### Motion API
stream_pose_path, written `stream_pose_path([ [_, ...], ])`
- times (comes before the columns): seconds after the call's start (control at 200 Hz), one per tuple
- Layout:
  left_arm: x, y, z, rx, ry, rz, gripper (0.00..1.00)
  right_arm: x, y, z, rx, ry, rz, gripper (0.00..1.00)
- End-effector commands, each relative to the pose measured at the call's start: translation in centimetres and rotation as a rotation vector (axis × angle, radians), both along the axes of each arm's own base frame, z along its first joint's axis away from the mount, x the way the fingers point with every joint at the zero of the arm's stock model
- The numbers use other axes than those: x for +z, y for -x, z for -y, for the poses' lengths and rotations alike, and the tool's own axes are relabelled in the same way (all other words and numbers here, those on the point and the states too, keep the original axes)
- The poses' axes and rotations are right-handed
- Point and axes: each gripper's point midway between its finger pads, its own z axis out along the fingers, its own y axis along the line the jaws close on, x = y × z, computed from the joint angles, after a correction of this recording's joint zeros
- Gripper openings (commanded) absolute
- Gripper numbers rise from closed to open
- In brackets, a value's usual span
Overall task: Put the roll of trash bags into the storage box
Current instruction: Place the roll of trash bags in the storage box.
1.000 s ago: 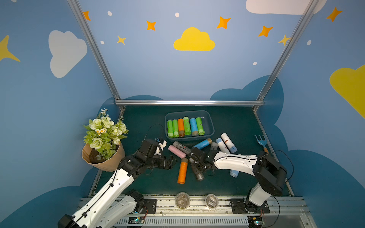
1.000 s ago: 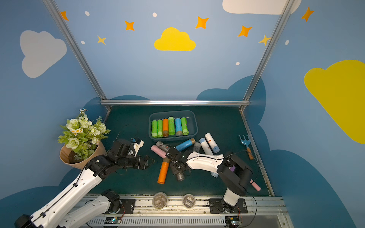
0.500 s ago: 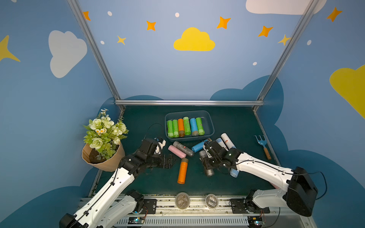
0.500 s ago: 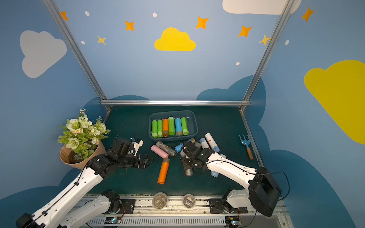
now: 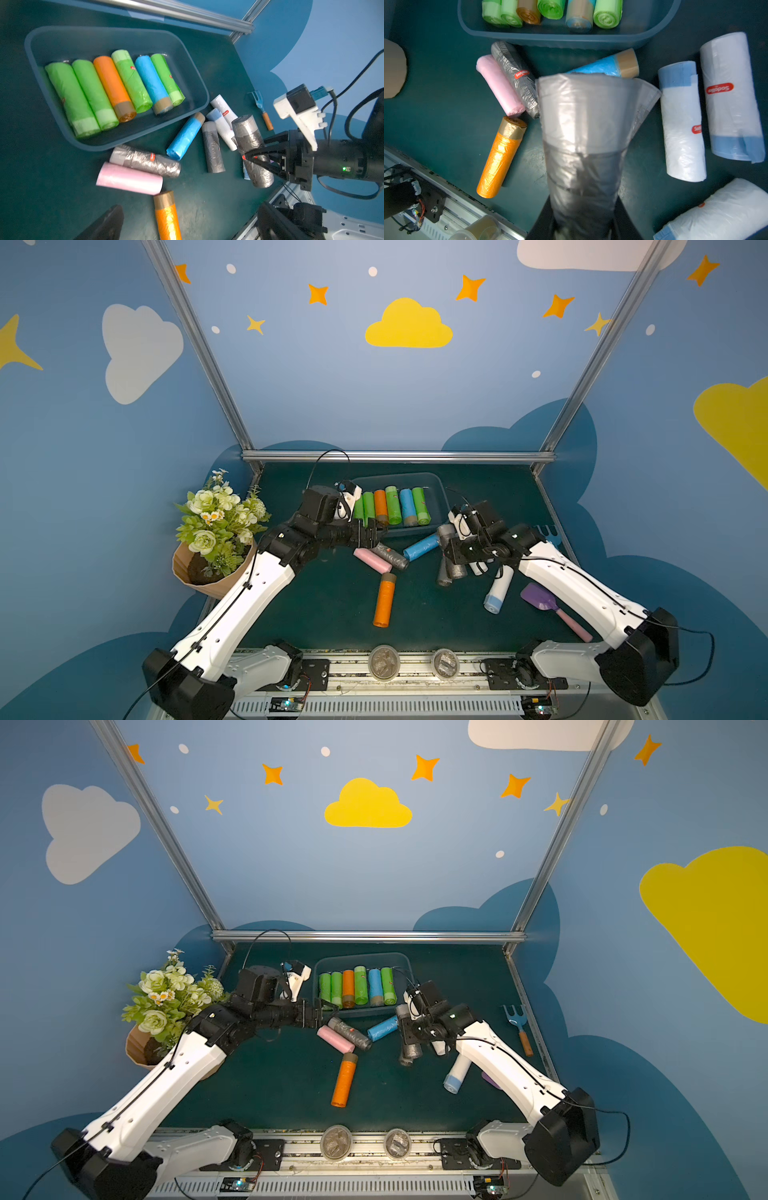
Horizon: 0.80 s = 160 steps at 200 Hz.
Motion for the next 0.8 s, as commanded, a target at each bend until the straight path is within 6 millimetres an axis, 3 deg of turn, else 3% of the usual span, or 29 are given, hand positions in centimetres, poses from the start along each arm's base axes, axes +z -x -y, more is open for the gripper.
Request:
stream_pose_path([
  [0.0, 1.2, -1.9, 1.2, -0.049, 0.015, 0.057, 1.00, 0.2, -0.6, 0.0, 0.035, 0.005, -0.025, 0.25],
  [0.22, 1.7, -5.5, 2.1, -0.066, 0.016, 0.136, 1.00, 0.8, -3.4, -0.2, 0.023, -0.011, -0.030, 0.25],
  [0.37, -0.1, -6.8, 0.0, 0.006, 0.085, 0.108, 1.00, 1.0, -5.6, -0.6, 0.018, -0.016, -0.034, 0.25],
  [0.531, -0.4, -6.6, 0.2, 0.002, 0.168, 0.106, 1.00, 1.1, -7.9, -1.4, 0.027, -0.016, -0.030, 0.25],
  [0.796, -1.8, -7.1, -0.3, 0.010, 0.099, 0.072, 1.00, 1.8, -12.4, -1.4, -0.007, -0.021, 0.015, 0.25],
])
